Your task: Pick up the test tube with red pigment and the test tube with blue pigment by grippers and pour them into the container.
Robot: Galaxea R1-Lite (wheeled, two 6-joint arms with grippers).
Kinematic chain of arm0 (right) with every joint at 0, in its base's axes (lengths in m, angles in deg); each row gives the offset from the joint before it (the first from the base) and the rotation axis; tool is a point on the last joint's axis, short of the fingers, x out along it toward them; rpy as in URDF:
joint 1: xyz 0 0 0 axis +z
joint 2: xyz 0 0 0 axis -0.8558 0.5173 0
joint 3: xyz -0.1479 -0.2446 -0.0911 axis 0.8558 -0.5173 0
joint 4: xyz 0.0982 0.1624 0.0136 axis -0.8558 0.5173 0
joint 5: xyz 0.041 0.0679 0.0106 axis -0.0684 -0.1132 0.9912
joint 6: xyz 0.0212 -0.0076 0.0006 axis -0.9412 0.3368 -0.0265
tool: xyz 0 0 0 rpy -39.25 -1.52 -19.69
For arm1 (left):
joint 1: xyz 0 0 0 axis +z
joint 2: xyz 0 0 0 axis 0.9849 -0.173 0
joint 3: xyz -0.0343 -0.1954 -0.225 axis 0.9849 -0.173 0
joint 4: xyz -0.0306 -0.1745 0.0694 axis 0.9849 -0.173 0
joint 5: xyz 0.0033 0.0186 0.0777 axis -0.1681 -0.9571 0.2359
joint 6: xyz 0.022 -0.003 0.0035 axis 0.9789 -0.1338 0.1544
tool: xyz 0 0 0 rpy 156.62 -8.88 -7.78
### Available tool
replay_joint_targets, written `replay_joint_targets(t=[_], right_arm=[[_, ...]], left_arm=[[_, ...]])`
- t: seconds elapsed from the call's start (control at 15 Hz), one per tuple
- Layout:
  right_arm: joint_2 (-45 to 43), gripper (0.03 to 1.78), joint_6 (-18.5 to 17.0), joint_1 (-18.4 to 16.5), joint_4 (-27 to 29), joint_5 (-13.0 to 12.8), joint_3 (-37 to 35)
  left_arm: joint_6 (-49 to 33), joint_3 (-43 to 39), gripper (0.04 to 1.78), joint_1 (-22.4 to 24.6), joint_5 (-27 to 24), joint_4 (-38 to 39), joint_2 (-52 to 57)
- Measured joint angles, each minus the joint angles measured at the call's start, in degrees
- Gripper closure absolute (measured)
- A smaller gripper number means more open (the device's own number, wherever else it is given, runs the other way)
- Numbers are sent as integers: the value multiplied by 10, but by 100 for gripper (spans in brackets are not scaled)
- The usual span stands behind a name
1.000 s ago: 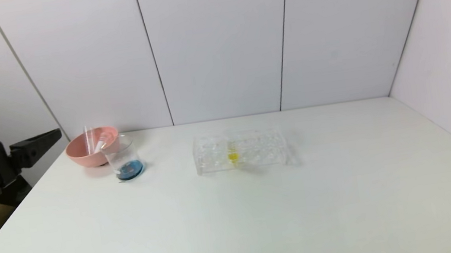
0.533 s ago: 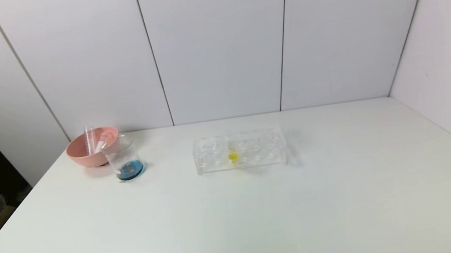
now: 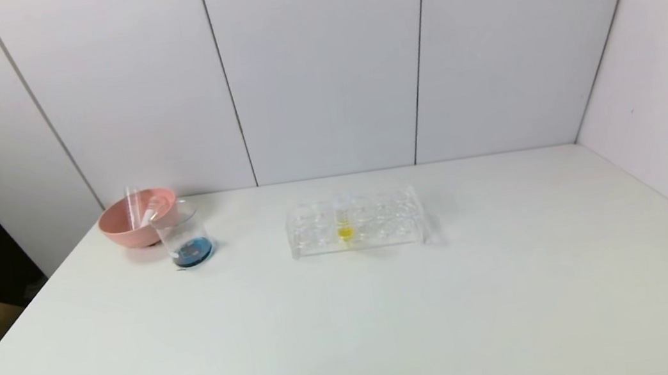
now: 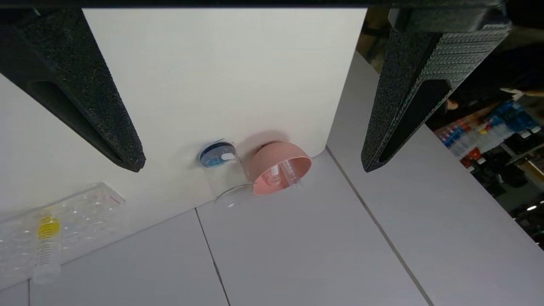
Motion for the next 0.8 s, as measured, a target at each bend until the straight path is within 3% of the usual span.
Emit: replay_joint_targets(t=[0.33,0.6,0.8], right_arm=[[0,4,0,0,0,0,0],[0,4,0,0,0,0,0],[0,4,0,0,0,0,0]], left_arm=[[-3,-99,4,-11,0,-15,102],[-32,-110,4,-12,10,-101,130],[-100,-110,4,-13,25,-154,134]])
